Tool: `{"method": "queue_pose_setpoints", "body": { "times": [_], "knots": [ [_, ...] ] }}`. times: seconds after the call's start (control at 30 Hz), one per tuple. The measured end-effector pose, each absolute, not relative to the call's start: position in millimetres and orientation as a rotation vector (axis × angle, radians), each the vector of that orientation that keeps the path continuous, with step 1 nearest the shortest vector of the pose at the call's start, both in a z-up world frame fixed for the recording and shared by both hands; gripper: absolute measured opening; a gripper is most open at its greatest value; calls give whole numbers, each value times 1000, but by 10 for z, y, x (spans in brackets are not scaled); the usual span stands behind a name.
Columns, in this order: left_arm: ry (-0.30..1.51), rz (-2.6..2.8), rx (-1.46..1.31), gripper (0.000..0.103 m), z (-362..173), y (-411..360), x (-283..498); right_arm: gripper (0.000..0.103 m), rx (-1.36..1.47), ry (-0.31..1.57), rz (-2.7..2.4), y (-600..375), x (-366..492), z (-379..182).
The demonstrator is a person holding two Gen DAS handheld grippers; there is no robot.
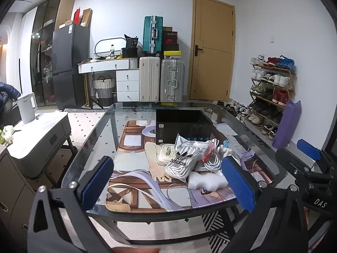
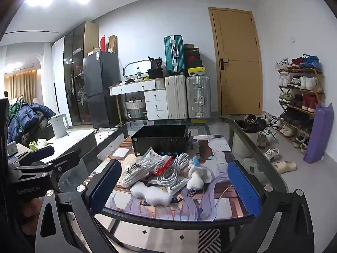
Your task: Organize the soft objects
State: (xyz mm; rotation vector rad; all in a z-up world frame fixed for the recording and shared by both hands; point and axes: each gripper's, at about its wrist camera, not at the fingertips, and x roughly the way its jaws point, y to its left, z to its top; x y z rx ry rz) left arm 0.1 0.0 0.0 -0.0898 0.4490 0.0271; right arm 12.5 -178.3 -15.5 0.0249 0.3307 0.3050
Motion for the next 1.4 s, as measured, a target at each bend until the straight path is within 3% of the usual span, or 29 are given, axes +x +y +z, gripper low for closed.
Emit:
{"method": "queue_pose_setpoints", "body": {
  "times": [1.4],
  "knots": [
    [433, 3, -80, 103, 8, -46, -18, 103, 59, 355, 300, -1792, 141, -197]
  ]
}}
